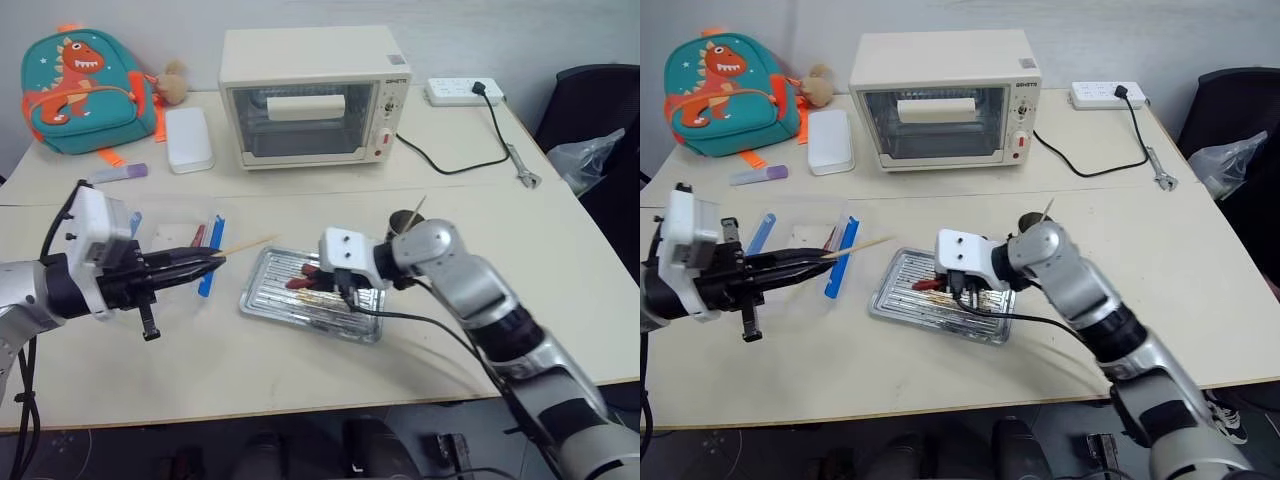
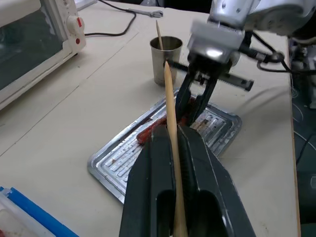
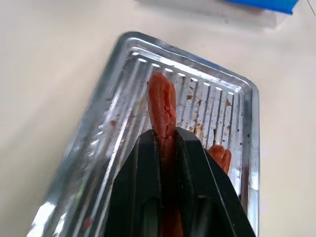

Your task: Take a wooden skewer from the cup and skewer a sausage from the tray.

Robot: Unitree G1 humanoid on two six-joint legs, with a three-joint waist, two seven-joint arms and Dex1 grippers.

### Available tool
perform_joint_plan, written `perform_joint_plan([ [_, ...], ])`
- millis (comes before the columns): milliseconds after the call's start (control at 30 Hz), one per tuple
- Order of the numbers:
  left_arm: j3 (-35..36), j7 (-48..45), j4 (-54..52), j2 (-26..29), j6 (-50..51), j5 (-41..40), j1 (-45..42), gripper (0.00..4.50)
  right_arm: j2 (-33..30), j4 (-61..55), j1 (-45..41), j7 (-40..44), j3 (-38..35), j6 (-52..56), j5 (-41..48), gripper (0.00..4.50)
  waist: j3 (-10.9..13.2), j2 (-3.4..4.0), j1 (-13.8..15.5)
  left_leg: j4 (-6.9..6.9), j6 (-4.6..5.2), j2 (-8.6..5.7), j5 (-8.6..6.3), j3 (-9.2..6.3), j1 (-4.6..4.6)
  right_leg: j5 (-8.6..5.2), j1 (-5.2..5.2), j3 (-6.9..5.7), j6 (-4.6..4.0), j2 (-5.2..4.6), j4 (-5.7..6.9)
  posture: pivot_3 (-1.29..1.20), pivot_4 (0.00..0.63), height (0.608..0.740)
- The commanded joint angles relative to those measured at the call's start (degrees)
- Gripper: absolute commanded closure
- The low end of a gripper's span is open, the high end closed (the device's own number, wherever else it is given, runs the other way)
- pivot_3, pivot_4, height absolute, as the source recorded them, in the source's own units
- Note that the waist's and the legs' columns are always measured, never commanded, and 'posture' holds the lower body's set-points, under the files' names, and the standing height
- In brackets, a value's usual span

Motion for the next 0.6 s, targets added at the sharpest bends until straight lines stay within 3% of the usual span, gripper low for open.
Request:
perform_joint_plan([
  [33,-1.4,-2.9,0.3,1.4,-1.4,0.2,-1.1,4.50,-5.0,-6.4,-0.2,3.5,-4.2,2.3,4.1,4.20,0.0,0.01,0.0,-0.01,0.01,0.00,0.00,0.01,0.00,0.00,0.00,0.01,0.00,0.00,-0.03,0.00,0.150,0.740],
  [233,-6.1,-7.4,2.0,2.1,-2.3,1.1,-3.4,4.50,-12.8,-9.0,-0.2,5.9,-8.3,1.2,6.6,4.20,0.0,0.01,0.1,-0.01,0.02,0.00,-0.01,0.03,0.00,0.00,0.00,0.02,0.00,0.01,-0.05,0.00,0.150,0.740],
  [600,-11.1,-12.2,4.9,2.1,-4.0,3.6,-6.7,4.50,-17.3,-15.0,1.6,4.2,-13.1,3.4,10.9,4.20,0.0,0.01,0.2,0.00,0.03,0.02,-0.01,0.07,-0.01,0.00,0.00,0.06,0.00,0.04,-0.07,0.00,0.150,0.740],
])
